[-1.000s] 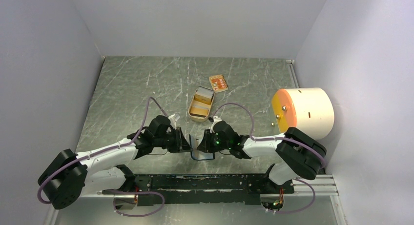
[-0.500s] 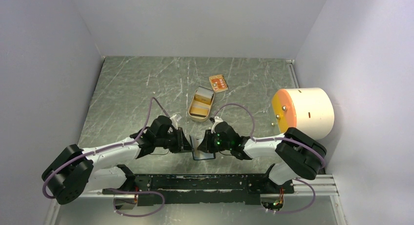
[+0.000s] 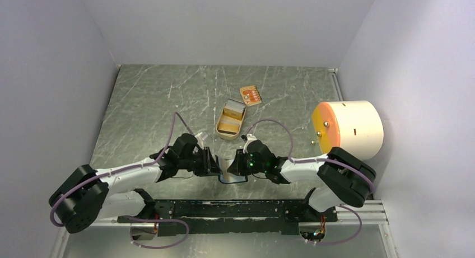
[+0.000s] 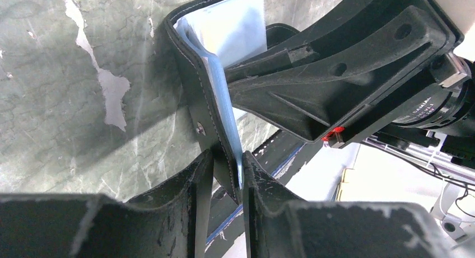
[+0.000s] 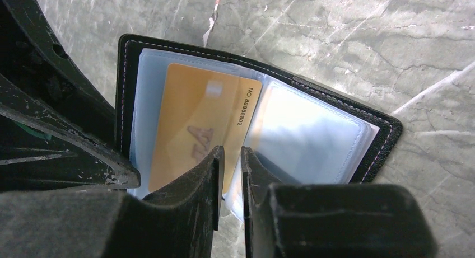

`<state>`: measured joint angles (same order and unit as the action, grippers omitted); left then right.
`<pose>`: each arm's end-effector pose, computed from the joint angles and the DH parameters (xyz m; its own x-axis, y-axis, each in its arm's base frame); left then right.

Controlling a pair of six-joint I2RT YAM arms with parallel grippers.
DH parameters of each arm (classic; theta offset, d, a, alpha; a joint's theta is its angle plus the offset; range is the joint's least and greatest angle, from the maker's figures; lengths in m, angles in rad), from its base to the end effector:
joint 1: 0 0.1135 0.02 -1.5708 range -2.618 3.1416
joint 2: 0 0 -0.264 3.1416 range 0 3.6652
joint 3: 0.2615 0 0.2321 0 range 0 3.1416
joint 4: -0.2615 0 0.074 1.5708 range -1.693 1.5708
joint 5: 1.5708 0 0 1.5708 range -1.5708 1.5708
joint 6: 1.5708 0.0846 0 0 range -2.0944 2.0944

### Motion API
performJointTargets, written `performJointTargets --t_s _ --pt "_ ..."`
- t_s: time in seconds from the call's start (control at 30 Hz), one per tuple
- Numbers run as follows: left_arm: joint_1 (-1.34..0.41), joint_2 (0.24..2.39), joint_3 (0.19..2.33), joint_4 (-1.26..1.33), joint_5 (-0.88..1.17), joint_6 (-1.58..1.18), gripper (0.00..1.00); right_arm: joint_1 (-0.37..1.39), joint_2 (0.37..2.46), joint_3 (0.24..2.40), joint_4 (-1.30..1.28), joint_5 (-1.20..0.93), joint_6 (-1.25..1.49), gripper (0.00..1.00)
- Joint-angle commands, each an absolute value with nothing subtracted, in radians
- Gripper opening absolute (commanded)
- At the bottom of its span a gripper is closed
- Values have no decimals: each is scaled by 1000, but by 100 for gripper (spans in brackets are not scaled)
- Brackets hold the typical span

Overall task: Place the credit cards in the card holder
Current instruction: Insert the credit card into the card holder.

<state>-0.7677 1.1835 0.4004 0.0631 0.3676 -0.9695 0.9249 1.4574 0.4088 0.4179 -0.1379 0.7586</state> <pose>0.1491 -0.1861 0.1414 -0.9631 -0.1399 -0.2299 0.0854 0.6513 -0.7540 0.1601 0.2317 0.1184 -0.8477 0.0074 -0.5304 -0.3784 0.6923 0.6144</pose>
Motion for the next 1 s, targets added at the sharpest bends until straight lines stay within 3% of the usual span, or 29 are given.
performJointTargets --t_s 0.0,0.4,0.47,0.6,0.97 --pt "-771 1150 392 87 343 -974 31 922 1450 388 405 -115 750 22" --pt "-768 1118 392 108 295 -982 35 922 1455 376 433 -127 760 21" --pt "-767 1127 396 113 292 -981 32 922 1457 377 436 -131 759 21" --pt "-766 1140 414 105 292 -971 10 922 1448 378 431 -125 761 20" --pt "-768 1161 388 218 356 -969 9 923 1453 390 417 -119 758 21"
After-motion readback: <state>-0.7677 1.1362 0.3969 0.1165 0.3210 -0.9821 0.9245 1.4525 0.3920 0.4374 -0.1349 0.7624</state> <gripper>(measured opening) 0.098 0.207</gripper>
